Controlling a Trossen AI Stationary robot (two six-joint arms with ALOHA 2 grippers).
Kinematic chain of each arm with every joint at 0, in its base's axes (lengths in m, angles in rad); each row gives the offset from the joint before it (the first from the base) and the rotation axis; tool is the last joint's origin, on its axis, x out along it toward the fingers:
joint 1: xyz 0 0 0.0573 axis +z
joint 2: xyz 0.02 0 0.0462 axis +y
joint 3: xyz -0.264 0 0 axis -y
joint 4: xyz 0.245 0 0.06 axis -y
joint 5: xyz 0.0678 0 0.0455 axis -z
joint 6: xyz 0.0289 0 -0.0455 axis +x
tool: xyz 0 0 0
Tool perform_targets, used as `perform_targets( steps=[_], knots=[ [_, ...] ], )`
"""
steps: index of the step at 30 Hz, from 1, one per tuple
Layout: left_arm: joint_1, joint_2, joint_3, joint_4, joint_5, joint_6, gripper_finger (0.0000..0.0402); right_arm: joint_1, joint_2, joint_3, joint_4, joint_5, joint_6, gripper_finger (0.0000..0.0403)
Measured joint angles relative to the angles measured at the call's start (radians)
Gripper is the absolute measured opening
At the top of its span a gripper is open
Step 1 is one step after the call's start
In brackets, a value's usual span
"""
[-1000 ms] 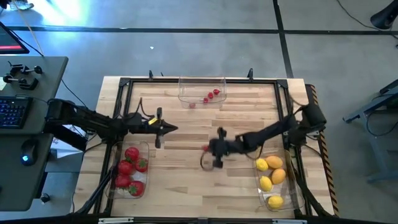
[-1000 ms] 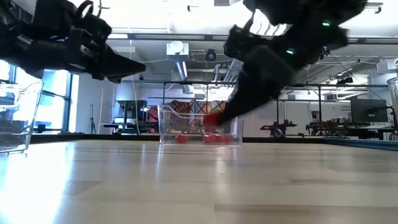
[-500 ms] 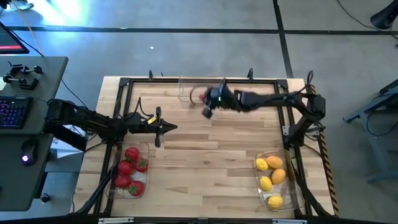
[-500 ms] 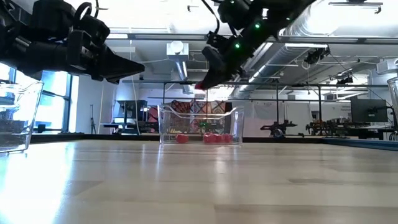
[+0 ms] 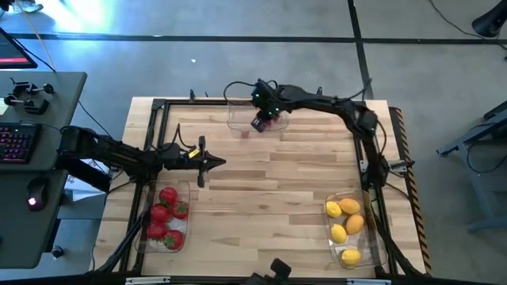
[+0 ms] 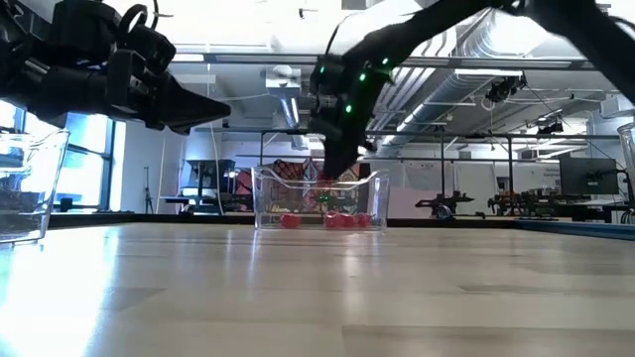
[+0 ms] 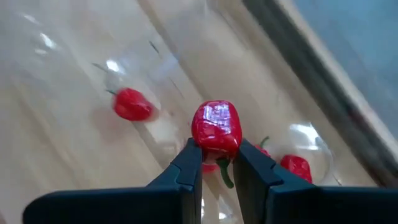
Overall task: Sort produce into baskets
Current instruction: Put the red chili pepper into the top center transparent bin
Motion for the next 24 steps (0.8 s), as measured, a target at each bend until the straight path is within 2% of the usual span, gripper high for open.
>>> perform_targets(
  steps=[7, 16, 20, 24],
  knots=[
    [0.0, 0.0, 0.0, -0.024, 0.0, 0.0, 0.0, -0.034, 0.118, 0.073, -0.093, -0.009, -0.004, 0.0051],
    [0.0, 0.0, 0.0, -0.021, 0.0, 0.0, 0.0, -0.063, 0.124, 0.076, -0.088, -0.011, -0.011, 0.0051],
    [-0.001, 0.0, 0.0, -0.021, 0.0, -0.003, 0.0, -0.075, 0.132, 0.076, -0.09, -0.062, -0.028, 0.0051],
    [-0.001, 0.0, 0.0, -0.021, 0.001, -0.003, 0.0, -0.075, 0.137, 0.076, -0.095, -0.06, -0.044, 0.0057]
  ],
)
